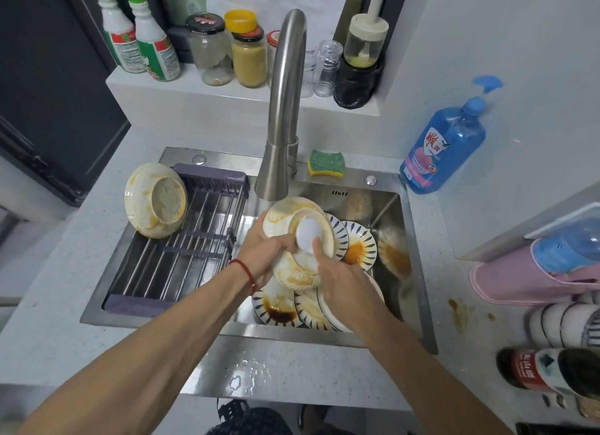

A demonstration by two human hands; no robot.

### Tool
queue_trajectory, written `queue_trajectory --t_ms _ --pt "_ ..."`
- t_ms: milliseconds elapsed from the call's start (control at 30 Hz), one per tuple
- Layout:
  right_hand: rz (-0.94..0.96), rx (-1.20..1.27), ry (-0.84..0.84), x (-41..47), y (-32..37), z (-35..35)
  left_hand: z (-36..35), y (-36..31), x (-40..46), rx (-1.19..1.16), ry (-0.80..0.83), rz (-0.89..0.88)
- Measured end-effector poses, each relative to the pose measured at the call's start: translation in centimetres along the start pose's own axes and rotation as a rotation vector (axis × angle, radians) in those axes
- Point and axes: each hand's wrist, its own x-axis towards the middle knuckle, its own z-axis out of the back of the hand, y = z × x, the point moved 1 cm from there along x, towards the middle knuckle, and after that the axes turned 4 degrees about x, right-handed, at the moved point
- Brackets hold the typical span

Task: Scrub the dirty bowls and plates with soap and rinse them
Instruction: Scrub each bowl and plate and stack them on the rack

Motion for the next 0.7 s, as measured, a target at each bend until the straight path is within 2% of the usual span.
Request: queue_trajectory --t_ms 100,167,233,367,500,600,700 --pt "-0.03 -0.032 0.092 -2.0 -1.8 0.4 0.9 -0.1 0.0 0.012 -0.035 0.005" --pt "-0.107 -0.09 0.037 -0.9 -3.1 1.0 0.4 0.2 -0.2 0.025 -0.024 0.008" --pt "-0.084 -0.09 -0.019 -0.1 -2.3 0.9 -0.3 0.2 -0.2 0.023 -0.023 0.0" --pt "0.011 -0.101 0.052 -2.0 -1.5 -0.1 0.2 0.0 0.1 0.004 -0.047 -0.009" --pt "-0.108 -0.089 -0.052 0.3 -2.7 1.1 -0.6 0.2 -0.5 0.04 0.0 0.025" --pt "-0.029 0.008 -0.04 0.2 -0.6 0.3 -0.9 0.6 -0.7 -0.033 0.015 0.076" --pt "-0.009 -0.091 -0.038 -1.3 -1.5 1.1 -0.6 0.9 -1.0 -0.086 0.046 0.094"
